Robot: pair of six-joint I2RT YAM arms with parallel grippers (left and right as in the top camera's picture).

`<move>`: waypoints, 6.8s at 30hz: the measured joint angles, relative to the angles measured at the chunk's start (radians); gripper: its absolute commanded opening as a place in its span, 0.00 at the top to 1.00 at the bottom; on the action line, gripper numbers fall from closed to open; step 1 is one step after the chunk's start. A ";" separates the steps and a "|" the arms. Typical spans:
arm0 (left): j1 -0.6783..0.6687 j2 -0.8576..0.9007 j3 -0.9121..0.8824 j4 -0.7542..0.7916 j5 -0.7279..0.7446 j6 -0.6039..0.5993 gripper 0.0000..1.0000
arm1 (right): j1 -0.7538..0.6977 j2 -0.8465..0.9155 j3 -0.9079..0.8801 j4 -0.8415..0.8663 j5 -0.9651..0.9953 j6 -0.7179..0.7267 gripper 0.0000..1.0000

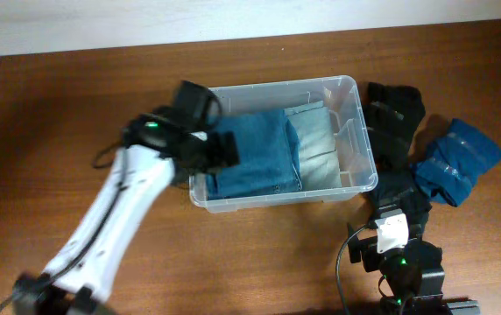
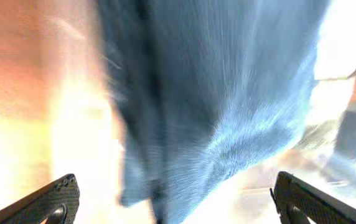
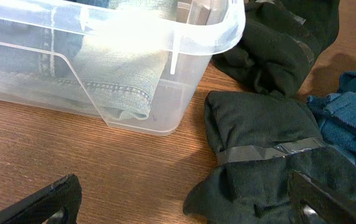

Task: Pack container
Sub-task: 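Lift the dark blue jeans and lower them into the box, then withdraw the left gripper to the left side of the table, then grasp the teal folded item with the right gripper and place in box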

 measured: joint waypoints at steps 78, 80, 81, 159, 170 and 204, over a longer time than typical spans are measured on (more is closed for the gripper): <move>0.023 0.553 1.046 -0.557 -0.255 0.287 0.01 | 0.000 0.000 0.000 0.000 0.000 0.000 0.02; 0.059 0.485 1.156 -0.578 -0.261 0.298 0.01 | 0.000 0.000 0.000 0.000 0.000 0.000 0.02; 0.080 0.446 1.192 -0.579 -0.263 0.301 0.01 | 0.000 0.000 0.000 0.000 0.000 0.000 0.02; 0.522 -0.089 1.260 -0.595 -0.291 0.315 0.01 | -0.895 2.065 1.285 -0.267 -0.555 0.253 0.73; 0.522 -0.089 1.260 -0.595 -0.291 0.315 0.01 | -0.818 1.631 1.270 -0.267 -0.700 0.255 0.77; 0.522 -0.089 1.260 -0.595 -0.291 0.315 0.01 | -0.017 1.567 1.307 -0.217 -0.554 0.256 0.02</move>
